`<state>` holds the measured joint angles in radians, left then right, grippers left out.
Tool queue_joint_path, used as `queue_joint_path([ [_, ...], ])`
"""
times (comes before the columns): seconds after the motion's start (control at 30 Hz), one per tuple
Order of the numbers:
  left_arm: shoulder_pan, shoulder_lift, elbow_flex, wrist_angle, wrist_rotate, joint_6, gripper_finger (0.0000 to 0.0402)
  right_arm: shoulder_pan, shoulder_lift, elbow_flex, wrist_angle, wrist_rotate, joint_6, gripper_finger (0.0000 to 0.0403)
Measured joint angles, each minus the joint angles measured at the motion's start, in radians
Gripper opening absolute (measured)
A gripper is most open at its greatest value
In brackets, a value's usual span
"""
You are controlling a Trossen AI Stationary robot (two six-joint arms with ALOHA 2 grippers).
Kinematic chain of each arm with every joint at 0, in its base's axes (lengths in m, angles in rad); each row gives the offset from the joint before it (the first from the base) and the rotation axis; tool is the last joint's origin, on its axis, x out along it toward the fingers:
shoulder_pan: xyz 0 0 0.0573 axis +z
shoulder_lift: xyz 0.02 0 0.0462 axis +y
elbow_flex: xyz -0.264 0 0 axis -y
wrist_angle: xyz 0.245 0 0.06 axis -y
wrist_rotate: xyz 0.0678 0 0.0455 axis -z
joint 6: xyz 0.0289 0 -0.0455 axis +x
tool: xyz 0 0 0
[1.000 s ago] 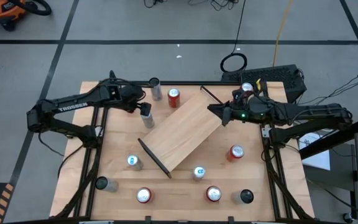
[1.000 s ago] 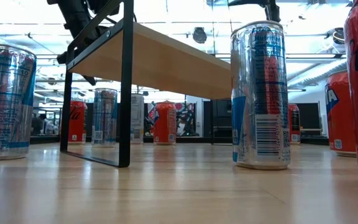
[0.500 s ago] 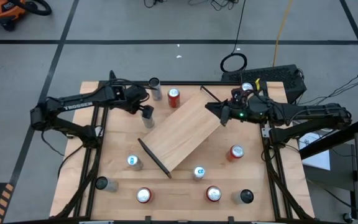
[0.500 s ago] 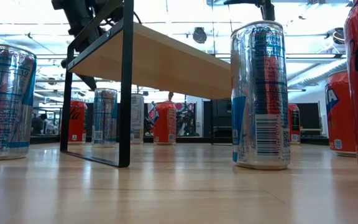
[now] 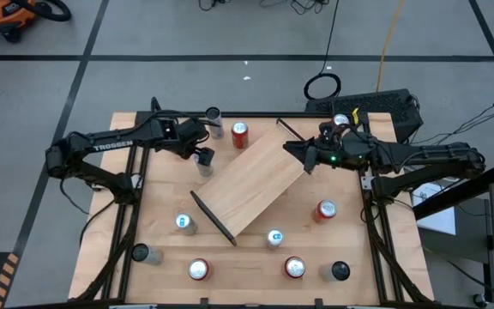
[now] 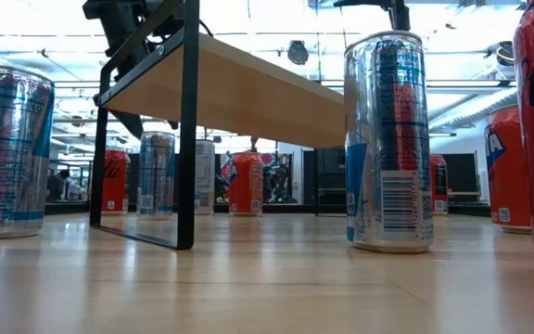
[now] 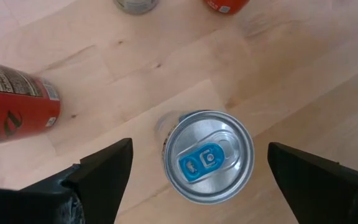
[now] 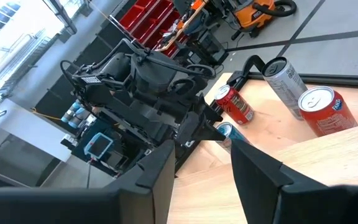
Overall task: Place canned beverage on shelf
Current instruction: Put the top blue soda can on the shelf
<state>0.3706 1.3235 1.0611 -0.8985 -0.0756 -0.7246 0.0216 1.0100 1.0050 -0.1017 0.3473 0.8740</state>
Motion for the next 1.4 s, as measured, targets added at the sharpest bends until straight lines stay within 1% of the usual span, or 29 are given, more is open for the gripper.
queue_joint_path([
  [0.17,0.000,0.007,0.000,0.004,-0.015,-0.001,0.0376,0.000,0.000,0.000,0.000,0.000,-0.004,0.0137],
  [0.6,-0.005,0.048,-0.002,0.026,0.008,-0.021,0.0374,0.000,0.000,0.000,-0.005,-0.003,-0.007,0.0137],
  [0.9,-0.007,0.083,-0.001,0.024,0.031,-0.029,0.0344,0.000,0.000,0.000,-0.008,-0.004,-0.022,0.0137],
  [1.07,-0.007,0.082,-0.001,0.024,0.045,-0.053,0.0332,0.000,0.000,0.000,-0.008,-0.004,-0.023,0.0137],
  [1.4,-0.007,0.082,-0.001,0.022,0.045,-0.055,0.0307,0.000,0.000,-0.001,-0.009,-0.004,-0.032,0.0137],
])
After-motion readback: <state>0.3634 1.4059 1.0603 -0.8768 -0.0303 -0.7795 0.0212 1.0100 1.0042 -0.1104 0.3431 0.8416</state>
